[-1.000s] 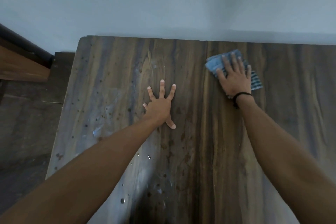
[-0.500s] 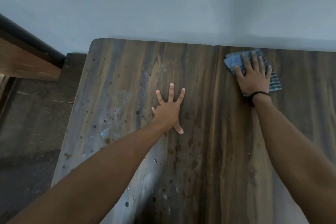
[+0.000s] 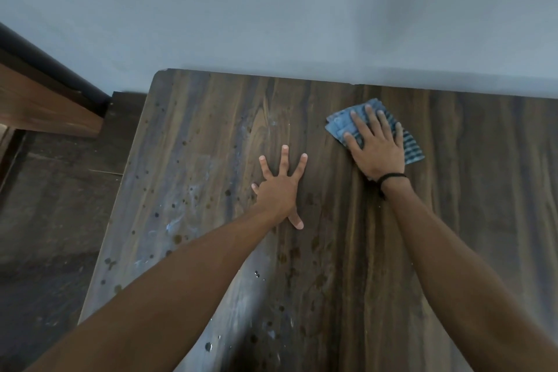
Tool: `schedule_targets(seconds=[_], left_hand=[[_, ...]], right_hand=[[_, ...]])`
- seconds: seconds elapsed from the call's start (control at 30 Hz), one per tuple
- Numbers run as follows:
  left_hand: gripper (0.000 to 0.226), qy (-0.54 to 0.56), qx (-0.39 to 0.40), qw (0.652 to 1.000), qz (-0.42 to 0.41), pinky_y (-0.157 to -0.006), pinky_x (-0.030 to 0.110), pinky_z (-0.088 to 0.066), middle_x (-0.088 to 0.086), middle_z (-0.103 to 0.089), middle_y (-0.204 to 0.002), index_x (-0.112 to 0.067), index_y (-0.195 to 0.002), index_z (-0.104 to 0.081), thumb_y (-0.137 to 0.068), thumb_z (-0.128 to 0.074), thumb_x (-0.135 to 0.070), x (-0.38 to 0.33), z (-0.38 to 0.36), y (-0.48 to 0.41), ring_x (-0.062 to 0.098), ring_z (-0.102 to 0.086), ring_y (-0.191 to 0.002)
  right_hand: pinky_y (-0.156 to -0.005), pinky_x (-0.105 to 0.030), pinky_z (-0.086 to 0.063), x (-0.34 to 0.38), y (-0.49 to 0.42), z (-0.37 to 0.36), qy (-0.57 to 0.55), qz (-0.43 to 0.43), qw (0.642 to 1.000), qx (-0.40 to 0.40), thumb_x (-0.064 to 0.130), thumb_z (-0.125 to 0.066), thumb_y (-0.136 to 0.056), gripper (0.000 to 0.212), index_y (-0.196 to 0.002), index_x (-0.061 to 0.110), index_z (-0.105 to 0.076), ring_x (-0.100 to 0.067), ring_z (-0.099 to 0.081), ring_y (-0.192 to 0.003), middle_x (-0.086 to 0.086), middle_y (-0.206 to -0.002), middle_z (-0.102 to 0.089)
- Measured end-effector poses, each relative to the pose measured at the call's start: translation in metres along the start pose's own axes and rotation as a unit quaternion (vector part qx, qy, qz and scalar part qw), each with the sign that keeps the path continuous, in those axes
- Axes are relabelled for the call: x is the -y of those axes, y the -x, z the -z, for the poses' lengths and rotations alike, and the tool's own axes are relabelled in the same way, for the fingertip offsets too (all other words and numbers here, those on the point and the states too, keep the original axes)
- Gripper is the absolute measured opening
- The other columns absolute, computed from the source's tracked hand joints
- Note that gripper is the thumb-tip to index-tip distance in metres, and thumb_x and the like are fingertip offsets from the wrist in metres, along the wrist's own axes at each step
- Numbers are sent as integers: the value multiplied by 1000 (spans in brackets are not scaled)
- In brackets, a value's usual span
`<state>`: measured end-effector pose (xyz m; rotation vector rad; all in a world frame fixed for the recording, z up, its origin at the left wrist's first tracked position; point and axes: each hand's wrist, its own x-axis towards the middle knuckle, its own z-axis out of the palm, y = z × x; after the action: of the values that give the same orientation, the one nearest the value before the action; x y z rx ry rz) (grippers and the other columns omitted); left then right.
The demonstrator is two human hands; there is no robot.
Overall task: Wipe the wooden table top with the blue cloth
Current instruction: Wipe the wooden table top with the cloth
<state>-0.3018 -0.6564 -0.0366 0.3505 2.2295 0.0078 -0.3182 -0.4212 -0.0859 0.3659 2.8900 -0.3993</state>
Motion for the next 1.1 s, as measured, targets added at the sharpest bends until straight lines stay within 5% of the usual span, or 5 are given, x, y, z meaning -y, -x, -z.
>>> schedule_targets(seconds=[0.17, 0.33, 0.73, 0.93, 1.1], left_hand=[[161, -12, -6, 1000, -1, -105, 78, -28, 0, 52, -151, -42, -150, 32, -54, -96, -46, 1, -2, 0, 56, 31, -141], [161, -13, -14, 1000, -9, -104, 77, -30, -1, 51, -151, -42, -150, 33, -54, -96, -47, 2, -2, 2, 55, 30, -141], [161, -8, -11, 1000, -6, -105, 78, -29, -2, 52, -150, -43, -150, 32, -53, -97, -46, 2, -1, 1, 55, 31, -141], [161, -10, -9, 1000, -4, -104, 78, -28, -2, 52, -151, -43, -150, 31, -53, -97, -46, 2, -1, 1, 55, 31, -140], [162, 3, -16, 1000, -18, -103, 78, -29, -3, 51, -152, -43, -151, 30, -52, -98, -45, 3, -3, 0, 55, 30, -141]], right_hand=[[-121, -56, 9, 18, -54, 13, -64, -95, 993, -7, 62, -20, -100, 64, -159, 39, -7, -21, 7, -154, 6, -168, 6], [-122, -52, 9, 27, -40, 6, -14, 50, 998, 23, 61, -21, -102, 61, -158, 42, -9, -17, 5, -154, 10, -167, 4], [-123, -50, 7, 12, -21, 6, 16, 96, 995, 34, 64, -18, -101, 59, -157, 47, -9, -14, 3, -154, 13, -167, 0], [-122, -55, 7, 5, -53, 9, -38, -66, 997, -10, 61, -18, -101, 61, -158, 42, -8, -19, 4, -154, 9, -168, 2], [-122, -55, 5, 33, 2, -15, -8, 26, 1000, -4, 59, -18, -102, 59, -158, 42, -8, -19, 2, -154, 9, -168, 0]])
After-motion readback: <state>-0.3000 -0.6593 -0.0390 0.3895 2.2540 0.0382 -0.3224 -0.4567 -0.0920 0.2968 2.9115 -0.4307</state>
